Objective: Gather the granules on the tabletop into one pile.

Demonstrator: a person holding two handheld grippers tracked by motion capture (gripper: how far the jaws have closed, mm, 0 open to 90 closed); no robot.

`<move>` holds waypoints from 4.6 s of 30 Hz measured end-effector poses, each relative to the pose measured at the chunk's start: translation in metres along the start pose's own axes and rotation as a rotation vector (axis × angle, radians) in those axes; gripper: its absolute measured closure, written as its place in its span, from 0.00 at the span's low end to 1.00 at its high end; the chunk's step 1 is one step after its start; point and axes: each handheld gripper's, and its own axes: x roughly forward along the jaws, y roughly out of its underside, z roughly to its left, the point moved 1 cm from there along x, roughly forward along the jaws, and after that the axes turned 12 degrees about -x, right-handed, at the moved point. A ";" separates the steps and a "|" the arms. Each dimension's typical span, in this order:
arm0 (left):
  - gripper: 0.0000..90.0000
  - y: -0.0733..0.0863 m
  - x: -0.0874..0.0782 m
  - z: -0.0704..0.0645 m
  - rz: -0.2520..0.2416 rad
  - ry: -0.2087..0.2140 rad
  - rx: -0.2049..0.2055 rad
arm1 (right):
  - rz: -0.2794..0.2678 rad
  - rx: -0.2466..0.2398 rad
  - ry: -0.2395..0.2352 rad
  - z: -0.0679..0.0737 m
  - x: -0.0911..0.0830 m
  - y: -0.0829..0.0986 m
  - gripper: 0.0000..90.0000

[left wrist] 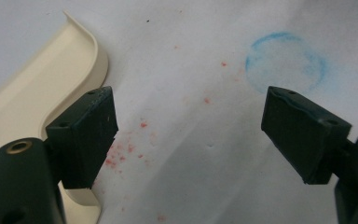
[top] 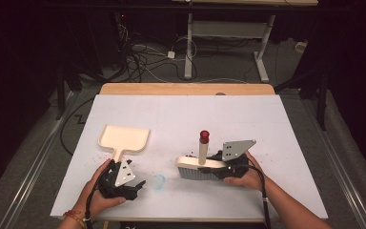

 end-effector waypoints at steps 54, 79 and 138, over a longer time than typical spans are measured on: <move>0.20 -0.001 -0.005 0.001 -0.033 0.005 -0.004 | 0.131 0.283 0.790 0.018 0.033 -0.020 0.75; 0.20 -0.002 -0.009 0.004 -0.051 -0.021 -0.021 | 0.106 0.173 0.713 0.028 -0.093 0.004 0.75; 0.20 -0.009 -0.002 -0.001 -0.033 -0.021 -0.040 | 0.296 0.408 0.574 -0.057 -0.141 0.061 0.45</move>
